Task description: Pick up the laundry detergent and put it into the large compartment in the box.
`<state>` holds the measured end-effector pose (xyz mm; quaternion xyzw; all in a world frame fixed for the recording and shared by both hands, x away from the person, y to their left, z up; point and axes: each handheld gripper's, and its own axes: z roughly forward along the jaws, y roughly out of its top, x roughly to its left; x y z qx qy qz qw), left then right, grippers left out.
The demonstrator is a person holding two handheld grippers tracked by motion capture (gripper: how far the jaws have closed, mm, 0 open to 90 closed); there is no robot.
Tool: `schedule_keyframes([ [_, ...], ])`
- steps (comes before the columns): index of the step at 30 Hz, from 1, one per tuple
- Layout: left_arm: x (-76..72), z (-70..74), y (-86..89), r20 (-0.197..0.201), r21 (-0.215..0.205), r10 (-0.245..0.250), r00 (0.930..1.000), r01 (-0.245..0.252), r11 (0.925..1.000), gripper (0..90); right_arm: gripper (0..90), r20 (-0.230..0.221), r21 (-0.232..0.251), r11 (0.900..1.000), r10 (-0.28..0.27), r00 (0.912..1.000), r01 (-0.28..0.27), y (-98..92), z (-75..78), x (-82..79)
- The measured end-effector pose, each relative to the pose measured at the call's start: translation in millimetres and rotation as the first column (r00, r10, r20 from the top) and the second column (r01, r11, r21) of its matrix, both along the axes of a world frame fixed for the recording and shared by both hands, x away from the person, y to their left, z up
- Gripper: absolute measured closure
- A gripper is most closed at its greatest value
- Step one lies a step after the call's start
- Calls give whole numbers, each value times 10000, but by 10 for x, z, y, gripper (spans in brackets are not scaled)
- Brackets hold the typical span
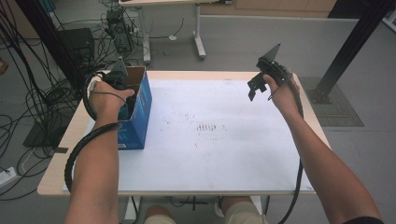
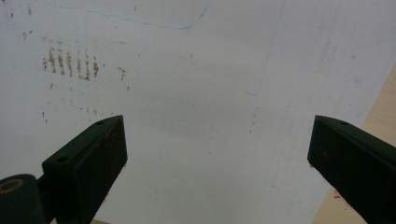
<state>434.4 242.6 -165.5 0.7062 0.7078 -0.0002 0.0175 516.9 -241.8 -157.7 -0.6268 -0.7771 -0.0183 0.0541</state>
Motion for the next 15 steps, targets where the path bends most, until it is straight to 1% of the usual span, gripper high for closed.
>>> schedule_keyframes([
  [15,1,-3,-8,-19,12,-60,10000,60,10000,375,46,-5,-44,10000,-7,10000,7,30,4,-1],
])
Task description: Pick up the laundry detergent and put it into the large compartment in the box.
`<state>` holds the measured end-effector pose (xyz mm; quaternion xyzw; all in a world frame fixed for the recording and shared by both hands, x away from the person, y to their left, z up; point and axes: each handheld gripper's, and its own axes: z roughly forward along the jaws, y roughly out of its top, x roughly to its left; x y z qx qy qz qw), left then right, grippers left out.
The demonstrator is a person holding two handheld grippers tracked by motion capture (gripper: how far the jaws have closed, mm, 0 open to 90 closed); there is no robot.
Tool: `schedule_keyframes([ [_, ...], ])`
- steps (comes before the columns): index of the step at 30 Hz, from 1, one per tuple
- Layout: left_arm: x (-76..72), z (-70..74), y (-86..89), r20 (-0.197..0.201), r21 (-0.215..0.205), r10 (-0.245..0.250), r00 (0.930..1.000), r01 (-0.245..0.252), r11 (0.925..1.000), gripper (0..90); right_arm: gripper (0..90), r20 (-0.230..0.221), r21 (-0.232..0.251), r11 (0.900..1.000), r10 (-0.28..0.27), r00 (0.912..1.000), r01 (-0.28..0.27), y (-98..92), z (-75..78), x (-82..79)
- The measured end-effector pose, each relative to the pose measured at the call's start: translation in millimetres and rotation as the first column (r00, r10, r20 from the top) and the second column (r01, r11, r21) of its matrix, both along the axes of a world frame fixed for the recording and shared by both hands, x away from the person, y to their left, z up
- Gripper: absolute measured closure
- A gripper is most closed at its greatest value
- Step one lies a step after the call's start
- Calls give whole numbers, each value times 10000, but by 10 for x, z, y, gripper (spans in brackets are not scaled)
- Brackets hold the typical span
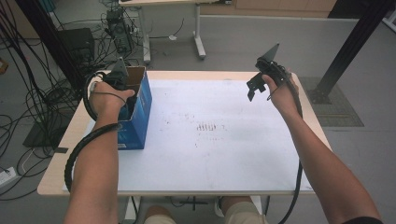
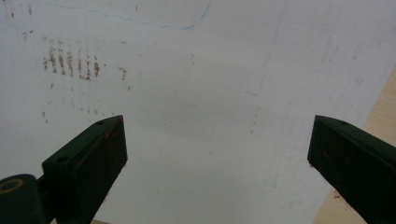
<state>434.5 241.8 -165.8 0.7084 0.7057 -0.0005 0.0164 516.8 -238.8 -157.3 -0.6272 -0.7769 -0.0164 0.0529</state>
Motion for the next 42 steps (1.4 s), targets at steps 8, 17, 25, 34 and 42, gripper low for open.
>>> schedule_keyframes([
  [8,4,-5,-7,-4,-1,-6,10000,6,10000,374,46,41,5,10000,15,10000,-15,-2,8,-2],
  [17,-2,-10,-14,21,10,-23,10000,23,10000,374,46,7,2,10000,32,10000,-32,12,9,5],
  [25,-4,-13,-9,35,-22,14,10000,-14,10000,374,46,64,3,10000,36,10000,-36,-1,27,-4],
  [34,-3,-14,-6,47,-16,-19,10000,19,10000,374,46,63,-19,10000,31,10000,-31,10,39,-3],
  [42,2,-16,-9,35,-2,-31,10000,31,10000,374,46,70,-28,10000,57,10000,-57,4,39,-3],
])
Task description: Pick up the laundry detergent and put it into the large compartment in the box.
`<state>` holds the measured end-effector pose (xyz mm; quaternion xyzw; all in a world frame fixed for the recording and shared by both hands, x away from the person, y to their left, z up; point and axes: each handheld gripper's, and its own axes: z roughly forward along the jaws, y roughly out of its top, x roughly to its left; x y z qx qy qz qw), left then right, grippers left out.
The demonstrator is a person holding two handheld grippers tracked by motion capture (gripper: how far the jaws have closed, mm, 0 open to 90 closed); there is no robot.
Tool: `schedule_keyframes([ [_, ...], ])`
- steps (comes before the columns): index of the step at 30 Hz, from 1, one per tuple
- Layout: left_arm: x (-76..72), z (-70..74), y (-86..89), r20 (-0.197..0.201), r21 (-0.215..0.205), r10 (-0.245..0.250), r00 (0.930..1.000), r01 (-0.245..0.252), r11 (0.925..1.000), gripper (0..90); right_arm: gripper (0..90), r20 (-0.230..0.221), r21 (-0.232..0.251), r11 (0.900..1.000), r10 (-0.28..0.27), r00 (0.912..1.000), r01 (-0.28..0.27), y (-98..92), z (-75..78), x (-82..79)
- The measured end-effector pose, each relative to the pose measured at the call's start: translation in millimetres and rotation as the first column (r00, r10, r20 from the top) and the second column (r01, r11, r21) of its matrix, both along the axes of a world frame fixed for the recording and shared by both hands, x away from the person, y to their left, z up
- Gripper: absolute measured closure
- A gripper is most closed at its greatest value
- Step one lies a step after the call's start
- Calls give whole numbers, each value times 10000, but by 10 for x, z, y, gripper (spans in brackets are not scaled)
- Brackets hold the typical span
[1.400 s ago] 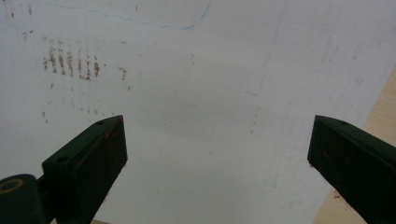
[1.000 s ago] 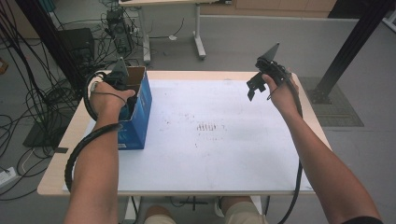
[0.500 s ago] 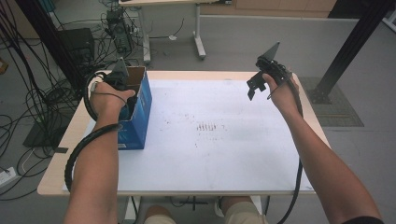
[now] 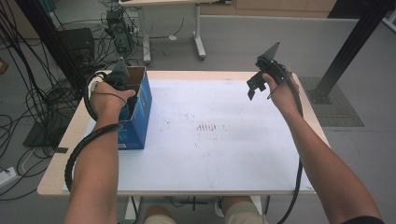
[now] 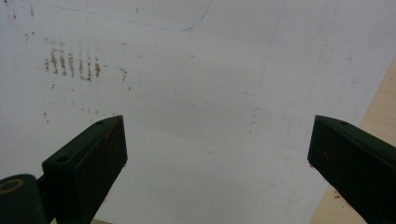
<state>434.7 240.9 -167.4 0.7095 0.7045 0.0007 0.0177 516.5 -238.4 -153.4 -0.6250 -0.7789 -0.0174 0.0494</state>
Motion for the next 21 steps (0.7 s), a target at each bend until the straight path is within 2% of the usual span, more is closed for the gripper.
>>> schedule_keyframes([
  [21,2,-2,-13,-22,6,-7,10000,7,10000,374,46,13,13,10000,-17,10000,17,-6,5,-7],
])
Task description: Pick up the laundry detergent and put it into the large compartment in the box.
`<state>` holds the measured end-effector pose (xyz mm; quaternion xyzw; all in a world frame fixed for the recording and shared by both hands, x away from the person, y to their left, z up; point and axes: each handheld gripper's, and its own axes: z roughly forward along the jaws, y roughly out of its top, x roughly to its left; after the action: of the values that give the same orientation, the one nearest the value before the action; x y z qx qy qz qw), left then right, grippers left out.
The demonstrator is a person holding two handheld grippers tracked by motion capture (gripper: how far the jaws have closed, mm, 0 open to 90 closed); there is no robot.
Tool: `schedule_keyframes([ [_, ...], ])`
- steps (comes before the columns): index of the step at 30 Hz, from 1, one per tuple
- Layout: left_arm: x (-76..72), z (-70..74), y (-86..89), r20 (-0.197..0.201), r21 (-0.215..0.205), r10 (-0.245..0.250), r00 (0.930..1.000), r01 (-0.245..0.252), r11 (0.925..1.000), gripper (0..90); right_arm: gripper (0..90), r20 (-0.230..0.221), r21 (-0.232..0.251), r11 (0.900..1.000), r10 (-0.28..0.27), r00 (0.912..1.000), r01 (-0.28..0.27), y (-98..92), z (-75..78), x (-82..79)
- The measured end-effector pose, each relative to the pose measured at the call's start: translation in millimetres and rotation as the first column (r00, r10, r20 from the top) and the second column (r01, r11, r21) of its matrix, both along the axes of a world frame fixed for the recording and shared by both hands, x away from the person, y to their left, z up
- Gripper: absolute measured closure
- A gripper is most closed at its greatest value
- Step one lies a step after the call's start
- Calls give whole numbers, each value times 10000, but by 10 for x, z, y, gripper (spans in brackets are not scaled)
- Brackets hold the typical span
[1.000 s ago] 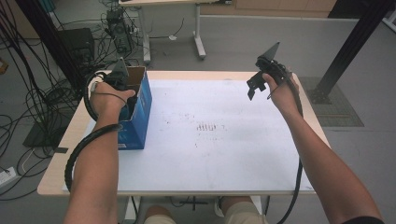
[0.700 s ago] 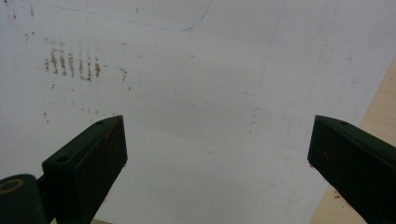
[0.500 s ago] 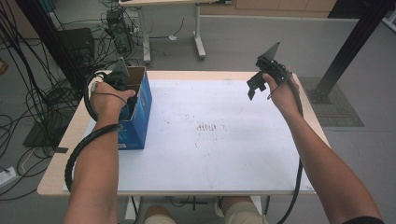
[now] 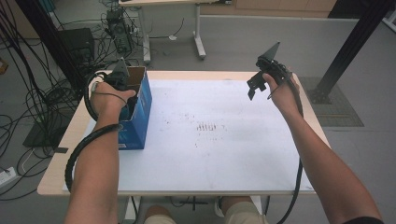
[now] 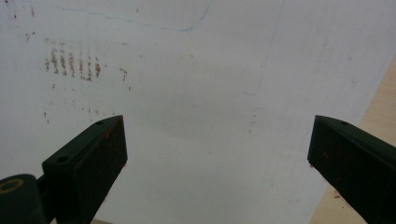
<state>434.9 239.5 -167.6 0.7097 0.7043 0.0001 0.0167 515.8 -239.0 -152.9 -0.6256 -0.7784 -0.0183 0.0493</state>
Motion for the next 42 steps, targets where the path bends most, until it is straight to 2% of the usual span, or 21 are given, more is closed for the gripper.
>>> schedule_keyframes([
  [42,12,4,-38,-11,114,-81,10000,81,9999,367,47,42,48,10000,-9,10000,9,-10,17,-17],
])
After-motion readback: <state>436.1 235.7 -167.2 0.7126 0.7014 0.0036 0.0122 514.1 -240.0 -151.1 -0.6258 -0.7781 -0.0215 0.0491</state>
